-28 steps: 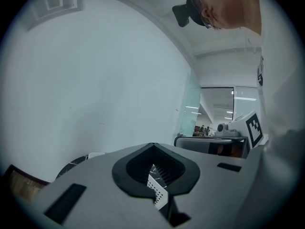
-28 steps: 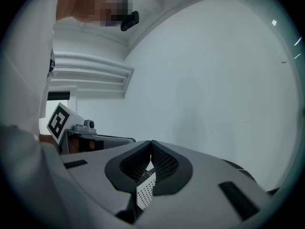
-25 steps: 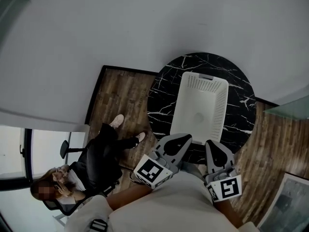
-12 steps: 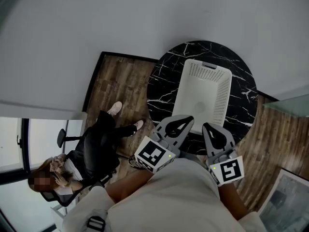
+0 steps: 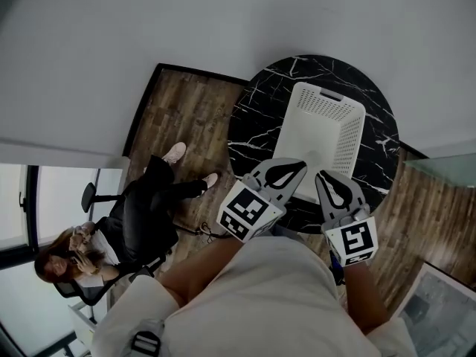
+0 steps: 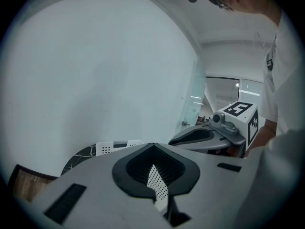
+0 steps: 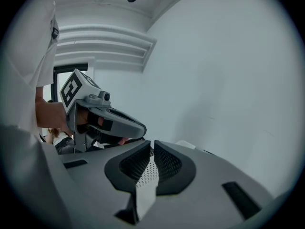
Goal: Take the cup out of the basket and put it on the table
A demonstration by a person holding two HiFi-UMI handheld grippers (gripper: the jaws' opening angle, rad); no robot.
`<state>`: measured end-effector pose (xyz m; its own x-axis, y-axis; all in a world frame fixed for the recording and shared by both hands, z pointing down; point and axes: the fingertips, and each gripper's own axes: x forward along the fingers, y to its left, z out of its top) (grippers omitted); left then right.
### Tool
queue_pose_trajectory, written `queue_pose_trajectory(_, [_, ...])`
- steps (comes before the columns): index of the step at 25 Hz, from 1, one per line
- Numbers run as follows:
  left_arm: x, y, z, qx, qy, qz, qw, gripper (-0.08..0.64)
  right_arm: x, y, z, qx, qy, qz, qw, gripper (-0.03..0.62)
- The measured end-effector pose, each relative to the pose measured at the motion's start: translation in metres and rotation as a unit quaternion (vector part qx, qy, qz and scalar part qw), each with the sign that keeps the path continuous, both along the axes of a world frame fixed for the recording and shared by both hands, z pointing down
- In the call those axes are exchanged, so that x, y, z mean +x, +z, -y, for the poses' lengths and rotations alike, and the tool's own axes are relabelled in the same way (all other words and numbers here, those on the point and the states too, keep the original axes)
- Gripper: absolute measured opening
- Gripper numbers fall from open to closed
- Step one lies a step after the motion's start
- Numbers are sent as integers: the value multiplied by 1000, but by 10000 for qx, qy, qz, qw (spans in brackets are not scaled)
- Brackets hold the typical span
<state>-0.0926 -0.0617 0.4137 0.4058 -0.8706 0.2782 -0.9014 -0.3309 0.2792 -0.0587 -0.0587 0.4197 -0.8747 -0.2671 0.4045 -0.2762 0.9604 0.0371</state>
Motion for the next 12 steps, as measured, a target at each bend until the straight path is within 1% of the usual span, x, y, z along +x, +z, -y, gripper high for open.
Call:
queue_pose_trajectory(5, [-8,16,8,-214,-43,-18,9998,5,-6,23,6,-8,-190,-463,9987,9])
queue_pose_trajectory(12, [-11,40,18,-547,63,3,9985,5,-13,57,11,-34,-485,-1050,9933,9])
